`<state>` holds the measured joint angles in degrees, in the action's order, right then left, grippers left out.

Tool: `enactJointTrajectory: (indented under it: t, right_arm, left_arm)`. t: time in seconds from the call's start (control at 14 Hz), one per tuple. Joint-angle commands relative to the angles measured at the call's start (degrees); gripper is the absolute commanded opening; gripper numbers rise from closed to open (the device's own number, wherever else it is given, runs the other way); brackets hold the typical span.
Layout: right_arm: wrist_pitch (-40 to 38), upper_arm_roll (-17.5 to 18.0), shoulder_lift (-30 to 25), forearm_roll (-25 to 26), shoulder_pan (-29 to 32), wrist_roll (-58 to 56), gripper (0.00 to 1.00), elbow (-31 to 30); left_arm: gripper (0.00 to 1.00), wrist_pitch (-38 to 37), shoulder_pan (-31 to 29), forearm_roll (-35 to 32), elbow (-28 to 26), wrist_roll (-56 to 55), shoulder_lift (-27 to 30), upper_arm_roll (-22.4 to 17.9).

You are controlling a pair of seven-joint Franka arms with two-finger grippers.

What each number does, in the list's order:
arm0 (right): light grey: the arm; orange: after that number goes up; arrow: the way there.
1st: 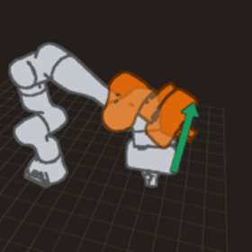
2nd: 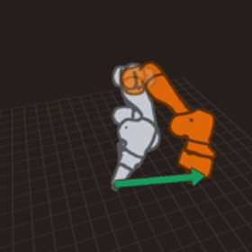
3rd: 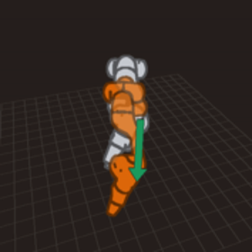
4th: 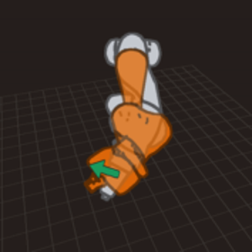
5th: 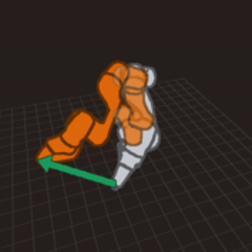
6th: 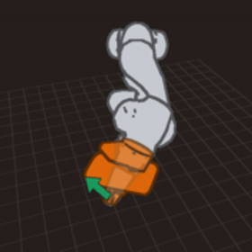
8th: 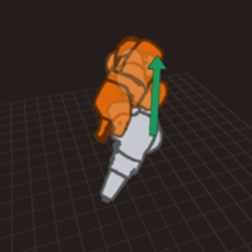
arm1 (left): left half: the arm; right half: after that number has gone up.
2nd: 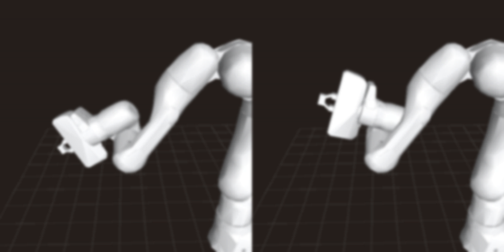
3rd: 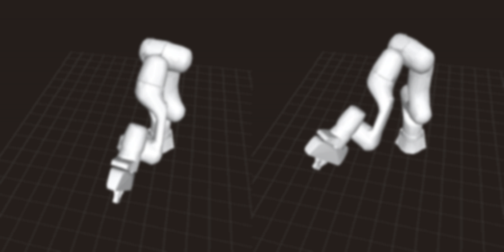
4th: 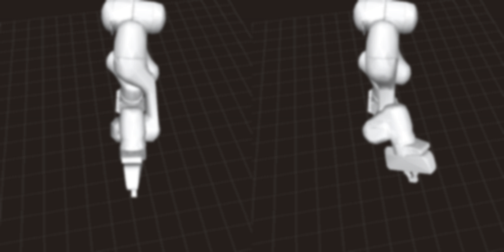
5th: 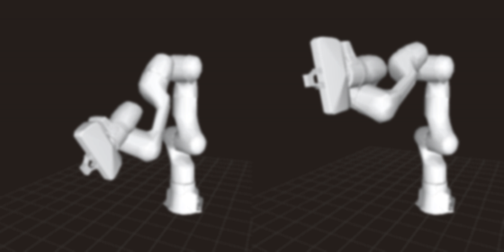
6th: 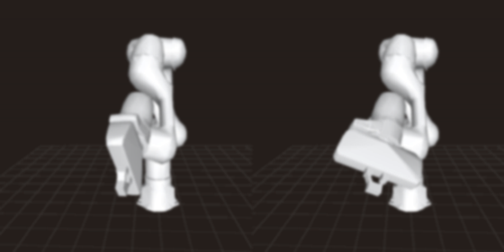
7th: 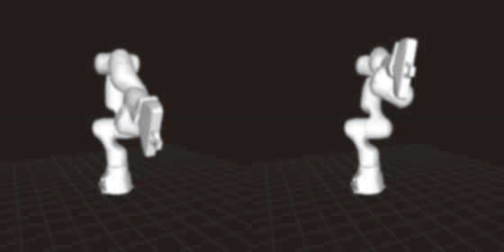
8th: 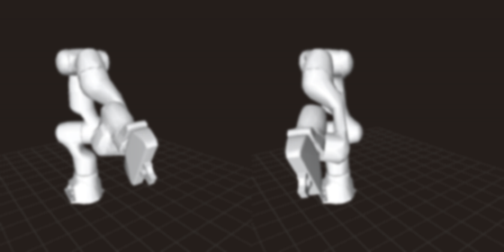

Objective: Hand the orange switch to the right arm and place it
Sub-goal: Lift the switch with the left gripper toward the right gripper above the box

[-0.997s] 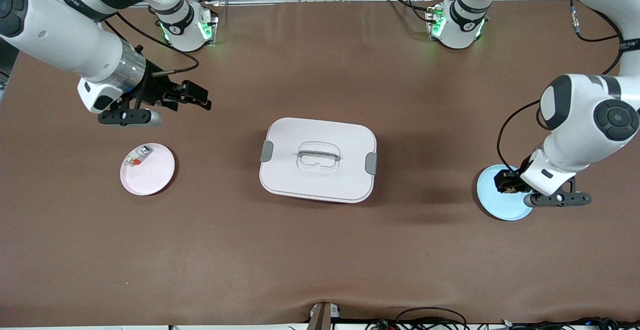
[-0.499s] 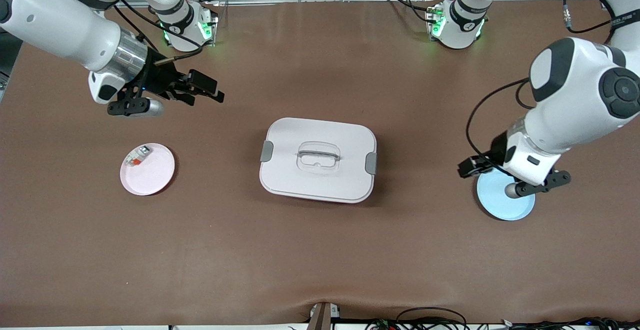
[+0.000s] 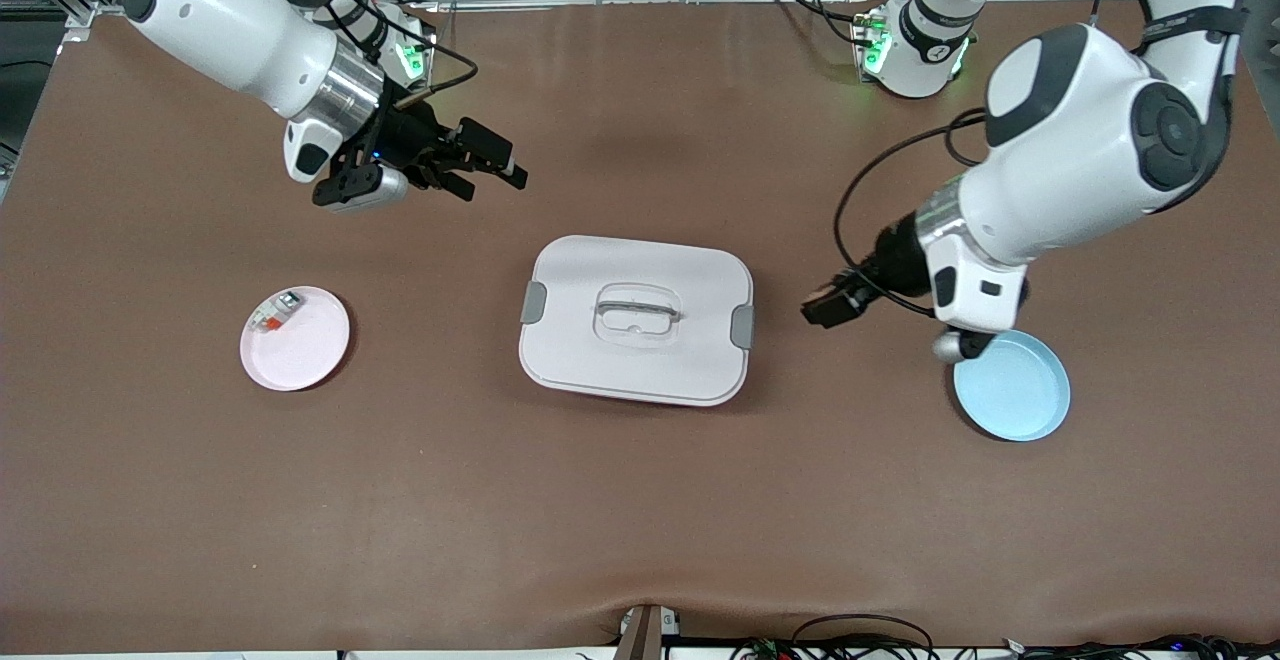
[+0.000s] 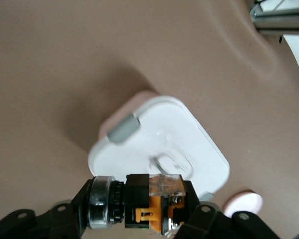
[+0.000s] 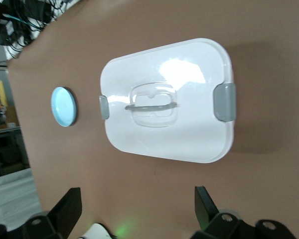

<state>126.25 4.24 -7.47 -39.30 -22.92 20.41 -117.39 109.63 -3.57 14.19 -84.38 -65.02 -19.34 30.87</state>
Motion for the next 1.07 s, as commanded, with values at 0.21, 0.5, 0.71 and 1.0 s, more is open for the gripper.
enactJointTrajectory:
  t: [0.21, 0.5, 0.71, 1.0]
  right_arm:
    - [13.5, -0.6, -2.1, -5.5, -8.3, 10.6, 1.00, -4.5]
    - [18.2, -0.5, 0.0, -5.6, -10.5, 16.6, 1.00, -3.5]
    - [19.0, -0.6, 3.5, -5.6, -12.1, 21.1, 1.00, 0.6]
    - [18.9, -0.6, 8.0, -3.9, -13.6, 24.8, 1.00, 5.8]
  left_arm:
    - [0.00, -1.0, 7.5, 4.9, 6.5, -18.8, -4.8, 0.2]
    - [0.00, -0.8, 8.5, 12.5, 6.6, -22.9, -5.4, 0.1]
    - [0.00, -0.8, 9.4, 14.1, 6.6, -25.8, -5.6, 0.2]
    - [0.00, -0.6, 11.9, 14.1, 6.6, -29.4, -6.3, 0.1]
